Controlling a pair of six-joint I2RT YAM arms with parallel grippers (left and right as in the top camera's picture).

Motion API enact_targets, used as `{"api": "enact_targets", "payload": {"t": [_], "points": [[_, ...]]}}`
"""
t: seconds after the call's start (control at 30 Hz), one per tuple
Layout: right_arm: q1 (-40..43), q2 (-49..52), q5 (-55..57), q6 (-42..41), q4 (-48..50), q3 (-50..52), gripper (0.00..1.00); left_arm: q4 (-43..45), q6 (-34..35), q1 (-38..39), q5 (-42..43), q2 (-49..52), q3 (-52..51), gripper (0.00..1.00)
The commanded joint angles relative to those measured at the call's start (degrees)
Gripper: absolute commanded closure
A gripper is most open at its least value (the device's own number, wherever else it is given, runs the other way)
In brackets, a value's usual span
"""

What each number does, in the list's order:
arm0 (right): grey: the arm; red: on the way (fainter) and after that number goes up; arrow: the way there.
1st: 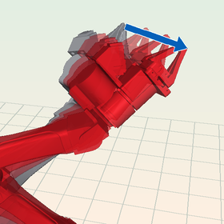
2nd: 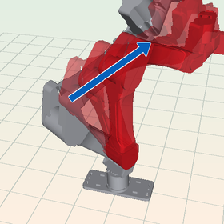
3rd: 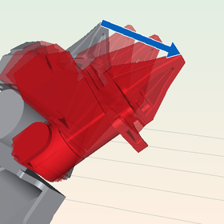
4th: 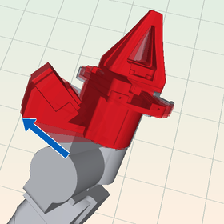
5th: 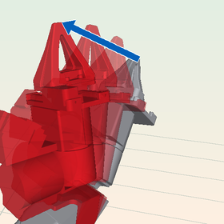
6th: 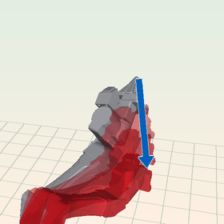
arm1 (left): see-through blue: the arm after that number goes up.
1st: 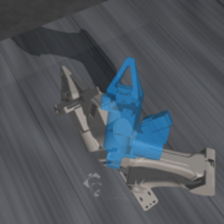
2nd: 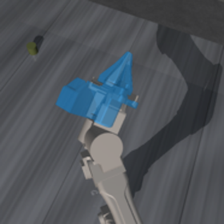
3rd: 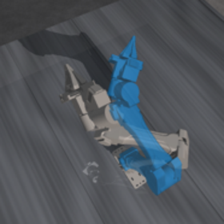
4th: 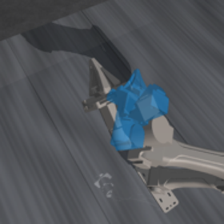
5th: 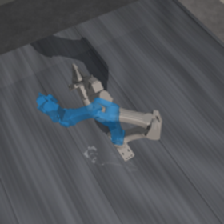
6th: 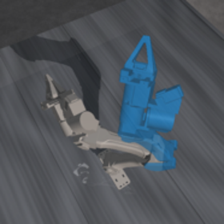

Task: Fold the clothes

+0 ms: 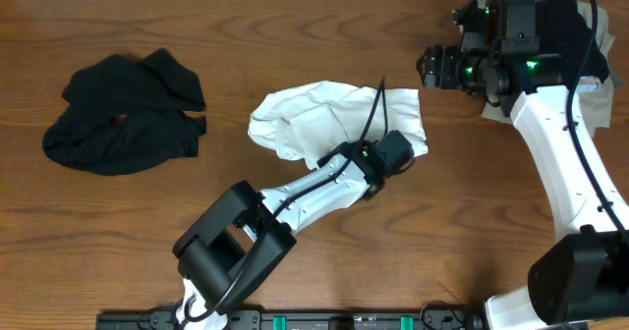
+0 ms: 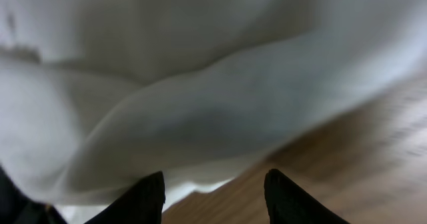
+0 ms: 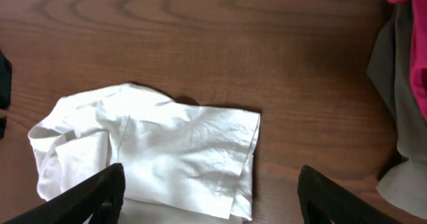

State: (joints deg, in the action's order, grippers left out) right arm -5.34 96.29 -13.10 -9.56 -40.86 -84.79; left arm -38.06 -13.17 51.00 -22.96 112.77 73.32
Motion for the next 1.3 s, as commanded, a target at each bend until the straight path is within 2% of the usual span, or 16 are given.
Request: {"api": "enact_targets", "payload": {"t": [0.0, 0.33, 0.4, 0.47, 0.5, 0.77, 1.1, 1.27], "points": [[0.2, 0.5, -0.3, 1.0, 0.3, -0.6, 0.2, 2.2, 5.4, -0.3, -7.2, 0.1, -0.8, 0.5], [0.2, 0.5, -0.7, 1.0, 0.3, -0.6, 0.19, 3.5, 6.4, -0.3, -7.3, 0.1, -1.0, 0.52], [0.2, 0.5, -0.9, 1.0, 0.3, -0.6, 0.19, 3.4, 6.4, -0.4, -7.3, 0.1, -1.0, 0.66], [0.2, 0.5, -0.9, 1.1, 0.3, -0.6, 0.19, 3.3, 6.4, -0.6, -7.3, 0.1, -1.0, 0.87], [0.2, 0.5, -0.9, 1.1, 0.3, -0.6, 0.2, 3.3, 6.4, -0.6, -7.3, 0.0, -1.0, 0.94], [0.1, 0.5, -0.9, 1.1, 0.0, -0.6, 0.2, 1.8, 9.3, -2.8, -11.1, -4.6, 0.0, 0.94], [0.0, 0.5, -0.9, 1.0, -1.7, -0.6, 0.2, 0.5, 11.2, -9.2, -10.5, -25.1, 1.4, 0.94], [0.0, 0.5, -3.9, 1.0, -5.0, -0.6, 0.2, 1.3, 11.1, -12.5, -10.5, -31.5, 1.4, 0.94]]}}
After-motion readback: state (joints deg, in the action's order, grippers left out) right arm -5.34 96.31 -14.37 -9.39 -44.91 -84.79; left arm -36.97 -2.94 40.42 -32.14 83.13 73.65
